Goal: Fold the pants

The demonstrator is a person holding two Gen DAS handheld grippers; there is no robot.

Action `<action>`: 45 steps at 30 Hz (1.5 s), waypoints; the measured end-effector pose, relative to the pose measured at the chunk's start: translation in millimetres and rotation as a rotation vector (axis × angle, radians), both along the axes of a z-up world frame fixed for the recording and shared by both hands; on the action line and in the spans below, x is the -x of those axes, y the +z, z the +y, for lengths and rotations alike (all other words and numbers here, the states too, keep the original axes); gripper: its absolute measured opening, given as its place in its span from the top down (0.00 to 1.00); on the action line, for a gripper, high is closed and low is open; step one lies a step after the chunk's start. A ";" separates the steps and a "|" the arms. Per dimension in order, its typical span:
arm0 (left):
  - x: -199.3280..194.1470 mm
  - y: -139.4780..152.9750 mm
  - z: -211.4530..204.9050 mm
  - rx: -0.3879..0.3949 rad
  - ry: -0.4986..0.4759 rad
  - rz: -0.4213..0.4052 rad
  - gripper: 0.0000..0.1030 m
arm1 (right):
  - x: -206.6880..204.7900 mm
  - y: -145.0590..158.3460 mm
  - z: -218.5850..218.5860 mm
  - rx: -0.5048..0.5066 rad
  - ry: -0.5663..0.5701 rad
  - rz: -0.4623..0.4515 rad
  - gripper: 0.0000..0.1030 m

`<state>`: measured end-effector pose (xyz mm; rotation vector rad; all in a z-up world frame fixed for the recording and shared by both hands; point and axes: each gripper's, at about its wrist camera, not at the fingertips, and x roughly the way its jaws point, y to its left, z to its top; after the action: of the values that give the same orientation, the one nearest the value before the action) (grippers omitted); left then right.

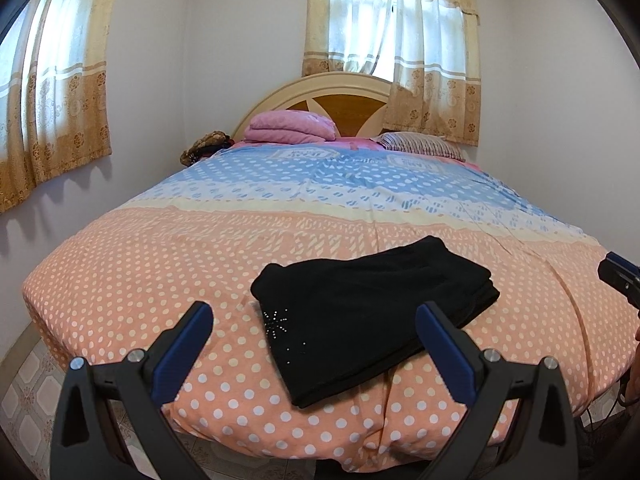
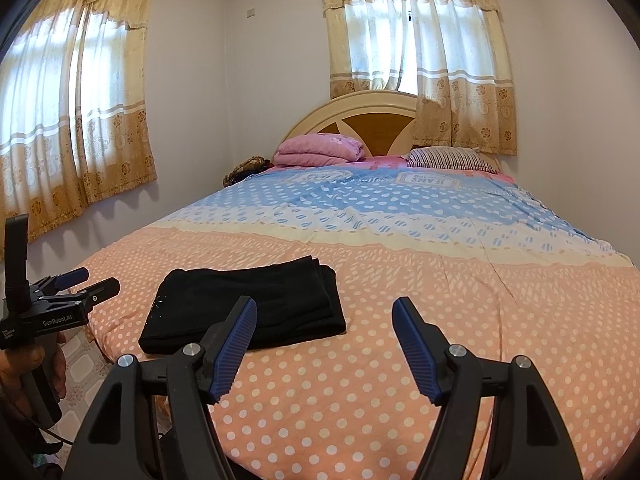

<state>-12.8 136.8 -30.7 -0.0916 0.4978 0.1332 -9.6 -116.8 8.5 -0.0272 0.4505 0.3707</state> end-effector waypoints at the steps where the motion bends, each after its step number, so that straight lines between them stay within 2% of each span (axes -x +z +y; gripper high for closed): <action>1: -0.1 -0.1 0.2 0.000 0.001 0.001 0.00 | -0.5 -0.2 -0.1 0.000 0.001 0.001 0.30; 26: 0.8 7.2 -0.8 -0.037 0.006 -0.021 0.00 | 4.0 -4.3 10.6 0.023 0.007 -0.019 0.30; 45: -3.0 1.3 -7.9 -0.067 -0.023 0.004 0.00 | 6.6 -7.0 18.2 0.046 -0.009 -0.031 0.30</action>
<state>-9.8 128.9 -29.4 -0.0203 0.4975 0.1270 -16.1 -98.6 1.5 -0.0759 0.4284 0.3505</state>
